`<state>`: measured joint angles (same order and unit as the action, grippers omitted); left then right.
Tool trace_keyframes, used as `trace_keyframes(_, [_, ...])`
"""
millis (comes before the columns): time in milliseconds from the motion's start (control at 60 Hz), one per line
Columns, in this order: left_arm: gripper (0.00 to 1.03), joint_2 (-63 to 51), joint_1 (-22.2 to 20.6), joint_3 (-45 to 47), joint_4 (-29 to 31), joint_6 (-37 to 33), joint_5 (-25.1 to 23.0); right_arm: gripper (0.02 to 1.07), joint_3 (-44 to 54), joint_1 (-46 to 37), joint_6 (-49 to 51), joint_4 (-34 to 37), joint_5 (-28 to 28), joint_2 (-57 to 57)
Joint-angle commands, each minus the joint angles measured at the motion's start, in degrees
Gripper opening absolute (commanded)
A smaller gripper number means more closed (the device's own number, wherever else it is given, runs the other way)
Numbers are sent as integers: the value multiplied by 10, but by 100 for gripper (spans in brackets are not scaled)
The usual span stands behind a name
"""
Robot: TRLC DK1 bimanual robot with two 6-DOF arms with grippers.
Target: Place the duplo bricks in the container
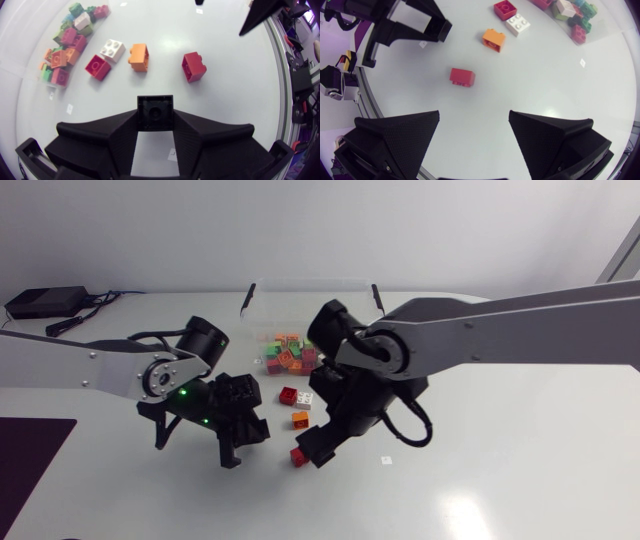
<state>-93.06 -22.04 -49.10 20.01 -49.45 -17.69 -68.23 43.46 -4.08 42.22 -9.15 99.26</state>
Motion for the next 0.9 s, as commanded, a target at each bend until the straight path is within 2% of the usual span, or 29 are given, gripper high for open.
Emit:
trace_keyframes(0, [27, 40, 17, 21, 7, 7, -1, 102, -31, 23, -26, 17, 3, 44])
trace_keyframes(283, [28, 156, 91, 58, 7, 37, -12, 102, -130, 42, -39, 64, 23, 140])
trace_keyframes(383, [27, 180, 117, 58, 7, 52, -17, 99, -161, 44, -46, 76, 27, 172])
trace_keyframes(583, [27, 205, 138, 38, 21, 69, -21, 97, -206, 54, -54, 108, 35, 211])
trace_keyframes(683, [27, 209, 146, 24, 33, 70, -25, 92, -219, 54, -60, 116, 48, 222])
trace_keyframes(883, [27, 207, 154, 7, 35, 73, -32, 71, -246, 54, -65, 126, 60, 245])
